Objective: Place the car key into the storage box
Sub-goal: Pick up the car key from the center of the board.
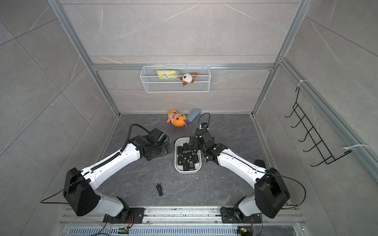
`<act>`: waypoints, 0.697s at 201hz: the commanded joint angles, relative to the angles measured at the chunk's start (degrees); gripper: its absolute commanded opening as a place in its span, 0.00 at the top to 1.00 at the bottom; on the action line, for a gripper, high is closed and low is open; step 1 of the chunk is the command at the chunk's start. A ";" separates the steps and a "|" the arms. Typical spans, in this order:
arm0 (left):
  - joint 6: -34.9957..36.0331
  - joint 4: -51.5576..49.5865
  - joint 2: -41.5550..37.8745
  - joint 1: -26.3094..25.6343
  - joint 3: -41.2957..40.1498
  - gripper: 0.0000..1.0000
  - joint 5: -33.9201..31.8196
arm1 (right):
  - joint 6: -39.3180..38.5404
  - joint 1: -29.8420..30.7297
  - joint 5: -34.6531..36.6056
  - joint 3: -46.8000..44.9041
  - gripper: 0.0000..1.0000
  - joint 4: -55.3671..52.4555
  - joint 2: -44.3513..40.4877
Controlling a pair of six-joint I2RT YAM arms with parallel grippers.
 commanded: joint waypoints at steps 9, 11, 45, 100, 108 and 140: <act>4.14 2.39 -2.93 2.66 -0.65 0.00 2.62 | 5.20 -4.93 -2.83 7.85 0.00 -3.11 8.67; 4.15 2.38 -2.99 2.75 -0.64 0.00 2.71 | 5.59 -5.15 -3.00 8.45 0.00 -3.35 9.34; 6.02 2.39 -3.54 5.46 -0.99 0.00 4.20 | 11.79 -8.74 -6.30 15.89 0.00 -4.66 19.43; 7.63 2.11 -5.03 9.21 -2.09 0.00 5.53 | 15.81 -10.83 -8.17 27.40 0.08 -7.53 32.90; 7.68 1.99 -5.21 9.63 -2.22 0.00 5.59 | 16.15 -11.01 -8.19 29.44 0.09 -8.40 34.73; 7.84 1.86 -5.76 11.01 -2.77 0.00 5.98 | 15.86 -11.41 -7.40 37.78 0.14 -12.43 41.97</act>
